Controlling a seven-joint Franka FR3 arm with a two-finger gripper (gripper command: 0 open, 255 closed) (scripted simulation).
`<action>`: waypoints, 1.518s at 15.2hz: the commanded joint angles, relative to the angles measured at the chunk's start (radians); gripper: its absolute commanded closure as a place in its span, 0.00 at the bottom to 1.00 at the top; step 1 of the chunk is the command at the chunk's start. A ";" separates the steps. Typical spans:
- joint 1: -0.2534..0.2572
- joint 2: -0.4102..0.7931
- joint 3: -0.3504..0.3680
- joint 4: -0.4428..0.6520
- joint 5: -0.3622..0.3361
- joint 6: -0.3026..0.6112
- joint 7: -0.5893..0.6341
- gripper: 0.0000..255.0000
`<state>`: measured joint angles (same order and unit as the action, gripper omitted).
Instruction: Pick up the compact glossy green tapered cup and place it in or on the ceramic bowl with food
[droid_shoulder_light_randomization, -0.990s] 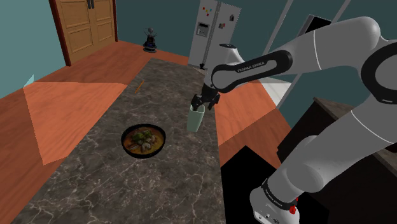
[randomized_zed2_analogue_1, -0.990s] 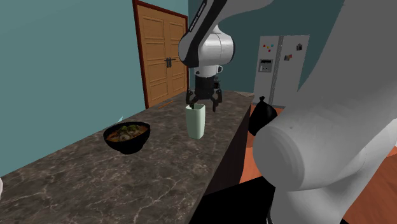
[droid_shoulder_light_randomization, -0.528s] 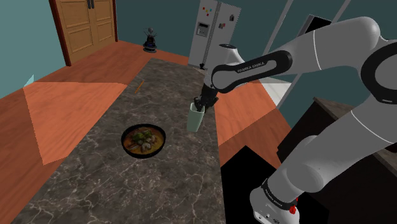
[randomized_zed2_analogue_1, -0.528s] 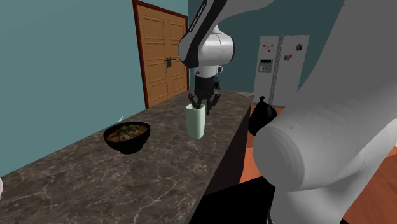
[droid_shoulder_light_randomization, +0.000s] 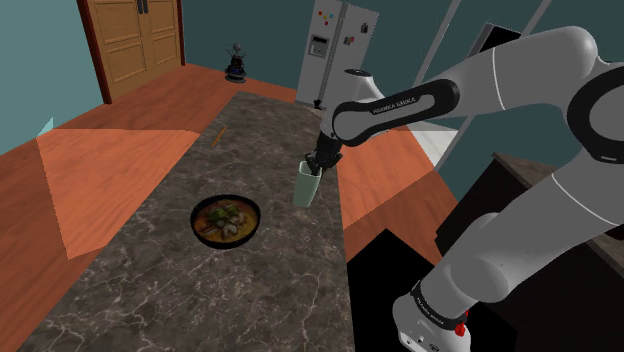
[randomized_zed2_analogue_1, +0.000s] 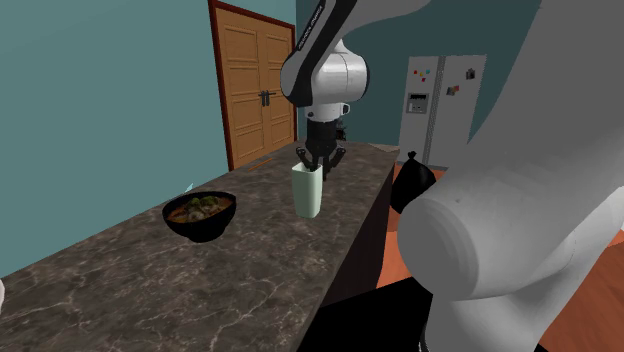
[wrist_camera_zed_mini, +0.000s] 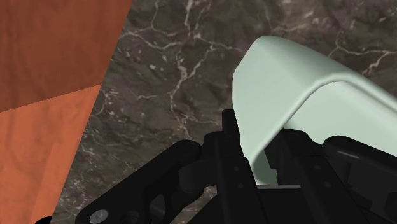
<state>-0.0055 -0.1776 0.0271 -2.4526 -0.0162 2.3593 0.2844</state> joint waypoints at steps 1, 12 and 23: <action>0.000 -0.008 0.000 0.006 0.001 -0.014 -0.001 1.00; 0.001 -0.082 -0.001 0.091 0.005 -0.173 -0.005 1.00; 0.001 -0.127 -0.002 0.200 0.007 -0.326 -0.008 1.00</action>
<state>-0.0036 -0.3030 0.0258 -2.2675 -0.0097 2.0493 0.2775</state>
